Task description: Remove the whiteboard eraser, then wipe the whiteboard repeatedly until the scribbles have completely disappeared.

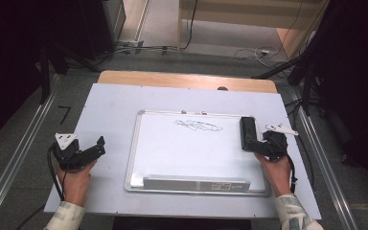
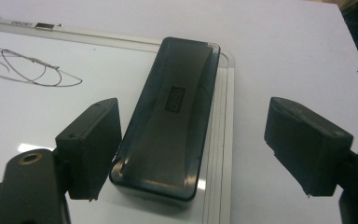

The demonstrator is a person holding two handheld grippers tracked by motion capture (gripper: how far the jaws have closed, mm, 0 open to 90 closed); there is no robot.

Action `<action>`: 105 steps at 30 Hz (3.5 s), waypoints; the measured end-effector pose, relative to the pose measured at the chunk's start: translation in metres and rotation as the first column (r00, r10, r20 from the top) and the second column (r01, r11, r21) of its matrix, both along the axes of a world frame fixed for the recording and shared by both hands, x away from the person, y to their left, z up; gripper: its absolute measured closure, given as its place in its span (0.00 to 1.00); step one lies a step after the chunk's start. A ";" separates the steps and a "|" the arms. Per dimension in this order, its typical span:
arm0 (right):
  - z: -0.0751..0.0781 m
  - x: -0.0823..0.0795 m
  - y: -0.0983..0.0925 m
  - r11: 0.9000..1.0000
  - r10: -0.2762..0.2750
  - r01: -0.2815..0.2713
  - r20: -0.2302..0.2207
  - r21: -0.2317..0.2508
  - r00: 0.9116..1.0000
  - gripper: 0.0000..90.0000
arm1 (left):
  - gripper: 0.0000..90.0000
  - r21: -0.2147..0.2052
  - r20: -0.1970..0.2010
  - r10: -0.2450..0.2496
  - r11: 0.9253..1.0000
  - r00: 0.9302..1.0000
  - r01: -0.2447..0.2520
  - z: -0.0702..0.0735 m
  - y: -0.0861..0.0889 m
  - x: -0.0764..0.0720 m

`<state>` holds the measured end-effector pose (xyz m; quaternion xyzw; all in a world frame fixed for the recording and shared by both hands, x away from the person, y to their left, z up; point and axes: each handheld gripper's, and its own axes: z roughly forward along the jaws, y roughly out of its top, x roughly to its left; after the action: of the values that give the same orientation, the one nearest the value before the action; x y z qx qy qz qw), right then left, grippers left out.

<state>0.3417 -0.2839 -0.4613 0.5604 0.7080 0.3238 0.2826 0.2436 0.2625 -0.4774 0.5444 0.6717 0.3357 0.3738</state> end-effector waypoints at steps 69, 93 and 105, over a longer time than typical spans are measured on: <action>-0.027 0.064 0.021 0.998 -0.053 0.056 -0.075 0.040 0.996 0.42 | 0.04 -0.048 -0.009 0.031 0.998 0.999 -0.031 -0.002 0.011 -0.001; -0.006 0.042 0.022 0.995 0.065 -0.063 -0.029 0.071 0.997 0.43 | 0.04 -0.062 -0.012 0.039 0.997 0.999 -0.040 -0.003 0.013 -0.001; -0.005 0.039 0.029 0.993 0.100 -0.098 -0.023 0.067 0.995 0.43 | 0.04 -0.059 -0.012 0.041 0.997 0.999 -0.041 -0.002 0.014 -0.002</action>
<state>0.3812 -0.2549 -0.4659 0.5377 0.7275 0.3532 0.2384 0.2419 0.2762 -0.4798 0.5210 0.6944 0.3202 0.3791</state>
